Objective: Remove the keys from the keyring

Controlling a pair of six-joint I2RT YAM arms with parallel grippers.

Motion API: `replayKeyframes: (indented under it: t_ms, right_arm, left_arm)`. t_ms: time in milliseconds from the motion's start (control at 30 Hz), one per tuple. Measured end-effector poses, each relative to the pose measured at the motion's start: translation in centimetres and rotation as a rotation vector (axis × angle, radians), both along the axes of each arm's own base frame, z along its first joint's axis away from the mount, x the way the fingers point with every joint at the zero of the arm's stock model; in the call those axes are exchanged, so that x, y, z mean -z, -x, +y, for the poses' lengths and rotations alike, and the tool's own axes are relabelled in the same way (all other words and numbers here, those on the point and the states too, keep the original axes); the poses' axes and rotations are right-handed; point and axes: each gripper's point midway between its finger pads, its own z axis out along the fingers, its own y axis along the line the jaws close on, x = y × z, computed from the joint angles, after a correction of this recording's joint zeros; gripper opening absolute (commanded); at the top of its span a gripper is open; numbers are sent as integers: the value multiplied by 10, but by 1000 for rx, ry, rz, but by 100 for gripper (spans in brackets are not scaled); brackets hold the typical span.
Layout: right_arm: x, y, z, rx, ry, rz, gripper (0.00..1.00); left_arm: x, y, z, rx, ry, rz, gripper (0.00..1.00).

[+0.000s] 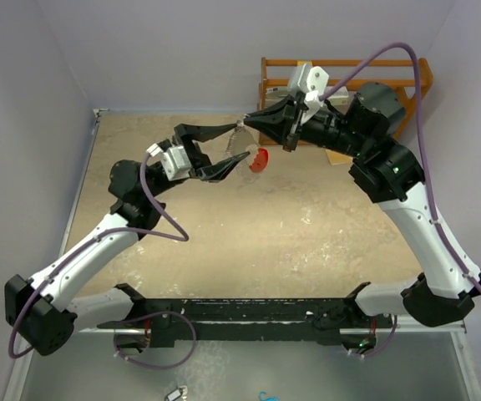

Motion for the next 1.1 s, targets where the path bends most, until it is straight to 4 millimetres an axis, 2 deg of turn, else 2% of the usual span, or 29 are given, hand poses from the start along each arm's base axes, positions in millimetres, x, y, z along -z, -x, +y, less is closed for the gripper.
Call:
replayKeyframes:
  t_ms: [167, 300, 400, 500, 600, 700, 833, 967, 1100]
  right_arm:
    - [-18, 12, -6, -10, -37, -54, 0]
    - [-24, 20, -9, -31, -48, -84, 0]
    - [-18, 28, -9, -66, -35, -94, 0]
    - [-11, 38, -8, -114, -16, -106, 0]
    - [-9, 49, -8, -162, -4, -124, 0]
    - [-11, 60, -9, -206, -3, -150, 0]
    - [-12, 75, -12, -259, -3, -175, 0]
    - [-13, 85, -12, -302, -2, -191, 0]
    - [-8, 90, -11, -339, 7, -191, 0]
  left_arm:
    - [-9, 21, 21, -60, -55, -59, 58]
    - [-32, 33, 49, -172, -14, -118, 49]
    - [-44, 28, 62, -250, 27, -116, 40]
    - [-51, 14, 69, -315, 66, -76, 39]
    - [-51, -3, 68, -348, 86, -20, 39]
    - [-43, -21, 58, -353, 71, 42, 39]
    - [-28, -34, 47, -337, 37, 102, 41]
    - [-29, -31, 45, -318, 44, 112, 44]
    - [-38, -18, 46, -269, 65, 102, 53]
